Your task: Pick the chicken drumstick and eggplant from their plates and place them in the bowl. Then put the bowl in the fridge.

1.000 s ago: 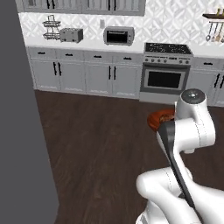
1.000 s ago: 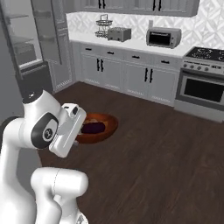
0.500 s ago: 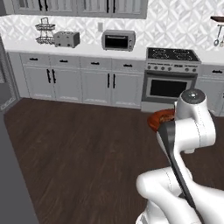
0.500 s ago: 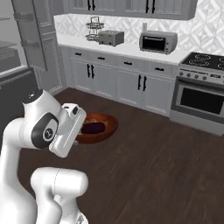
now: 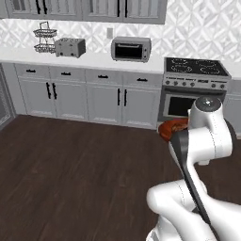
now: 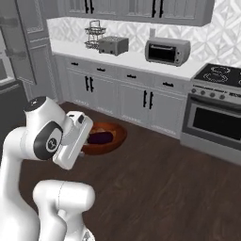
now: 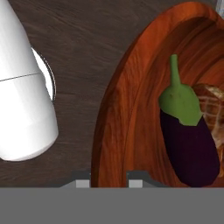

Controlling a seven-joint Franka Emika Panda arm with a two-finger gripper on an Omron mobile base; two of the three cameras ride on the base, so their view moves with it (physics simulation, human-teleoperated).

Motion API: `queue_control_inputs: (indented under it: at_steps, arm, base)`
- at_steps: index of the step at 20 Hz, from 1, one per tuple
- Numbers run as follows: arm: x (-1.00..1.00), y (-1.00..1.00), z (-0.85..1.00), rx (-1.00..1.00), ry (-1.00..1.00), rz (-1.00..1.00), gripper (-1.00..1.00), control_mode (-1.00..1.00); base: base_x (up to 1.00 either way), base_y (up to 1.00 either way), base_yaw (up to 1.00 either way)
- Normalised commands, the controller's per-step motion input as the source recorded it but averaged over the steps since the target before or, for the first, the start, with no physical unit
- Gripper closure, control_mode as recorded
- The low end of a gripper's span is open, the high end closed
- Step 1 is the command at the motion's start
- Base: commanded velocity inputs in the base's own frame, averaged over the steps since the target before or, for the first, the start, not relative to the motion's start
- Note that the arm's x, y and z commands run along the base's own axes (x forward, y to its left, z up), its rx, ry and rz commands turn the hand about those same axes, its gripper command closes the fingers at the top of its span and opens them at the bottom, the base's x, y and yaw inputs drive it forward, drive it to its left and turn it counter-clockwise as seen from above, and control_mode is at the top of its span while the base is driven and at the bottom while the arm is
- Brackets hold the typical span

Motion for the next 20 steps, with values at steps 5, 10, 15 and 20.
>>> queue_control_inputs:
  at_steps: [5, 10, 15, 20]
  arm:
    - [0.0, 0.0, 0.0, 0.0, 0.0, 0.0, 1.0, 1.0]
    - [0.0, 0.0, 0.0, 0.0, 0.0, 0.0, 1.0, 1.0]
    - [0.0, 0.0, 0.0, 0.0, 0.0, 0.0, 1.0, 1.0]
    - [0.0, 0.0, 0.0, 0.0, 0.0, 0.0, 1.0, 1.0]
  base:
    - [1.0, 0.0, 0.24]
    - [1.0, 0.0, 0.36]
    - [1.0, 0.0, 0.4]
    - [1.0, 0.0, 0.43]
